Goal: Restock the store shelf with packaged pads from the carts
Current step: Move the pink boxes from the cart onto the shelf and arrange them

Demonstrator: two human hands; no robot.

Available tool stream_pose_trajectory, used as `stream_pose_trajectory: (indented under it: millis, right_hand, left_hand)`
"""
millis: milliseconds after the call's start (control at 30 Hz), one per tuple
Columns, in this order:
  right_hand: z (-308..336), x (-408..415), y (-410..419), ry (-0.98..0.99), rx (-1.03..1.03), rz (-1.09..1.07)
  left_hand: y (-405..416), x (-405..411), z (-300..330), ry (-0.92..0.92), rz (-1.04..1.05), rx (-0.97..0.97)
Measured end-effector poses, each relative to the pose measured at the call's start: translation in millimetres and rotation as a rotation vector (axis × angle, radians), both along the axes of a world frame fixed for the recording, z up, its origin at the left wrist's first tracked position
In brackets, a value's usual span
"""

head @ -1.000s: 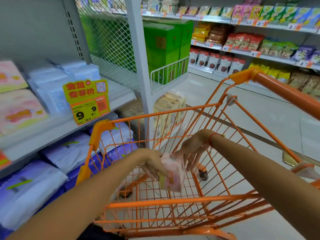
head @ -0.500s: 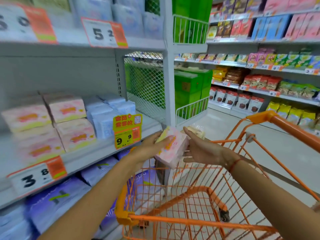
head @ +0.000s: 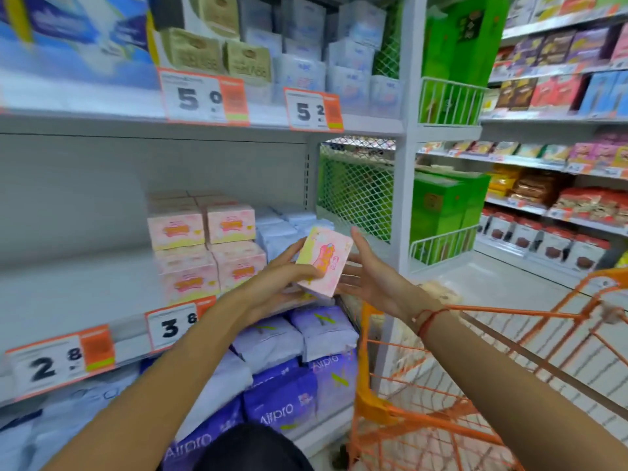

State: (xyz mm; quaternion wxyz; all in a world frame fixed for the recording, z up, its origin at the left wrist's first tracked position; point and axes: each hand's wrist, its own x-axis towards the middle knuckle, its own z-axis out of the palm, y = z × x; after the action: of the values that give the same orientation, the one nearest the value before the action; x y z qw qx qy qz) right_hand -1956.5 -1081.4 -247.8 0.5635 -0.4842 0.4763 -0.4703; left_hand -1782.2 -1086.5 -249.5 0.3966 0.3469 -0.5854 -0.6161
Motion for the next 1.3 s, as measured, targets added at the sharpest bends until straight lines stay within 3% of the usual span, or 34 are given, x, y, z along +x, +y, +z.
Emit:
stream_pose_trajectory:
  millis: [167, 433, 567, 633, 667, 767, 933, 1100, 1300]
  right_hand:
    - [4.6, 32.2, -4.9, -0.105, -0.01, -0.006]
    - [8.9, 64.0, -10.2, -0.309, -0.026, 0.169]
    - [9.3, 84.1, -18.1, -0.463, -0.104, 0.182]
    - [7.6, 92.2, -15.7, -0.36, -0.165, 0.21]
    - [7.4, 94.0, -13.1, -0.3, -0.19, 0.212]
    - [9.8, 94.9, -13.2, -0.101, -0.232, 0.163]
    - [47.1, 100.4, -41.8, 0.393, -0.537, 0.096]
    - [80.3, 117.5, -97.1, 0.674, -0.699, 0.282]
    - [52.8, 132.8, -151.6, 0.842, -0.699, 0.535]
  left_hand:
    - [3.7, 28.7, -1.9, -0.032, 0.19, 0.055]
    - [12.5, 61.9, 11.2, -0.025, 0.384, -0.116]
    - [23.2, 69.1, 24.3, 0.15, 0.446, -0.077]
    - [29.2, 74.4, 27.6, 0.167, 0.466, -0.023]
    - [32.5, 79.7, 28.2, 0.089, 0.471, -0.008]
    - [42.4, 101.0, 31.0, -0.341, 0.479, -0.128]
    - [27.1, 133.1, 56.1, -0.461, 0.617, -0.349]
    - [-19.7, 138.5, 60.5, -0.73, 0.62, -0.44]
    - [-68.3, 131.1, 36.8, -0.921, 0.589, -0.439]
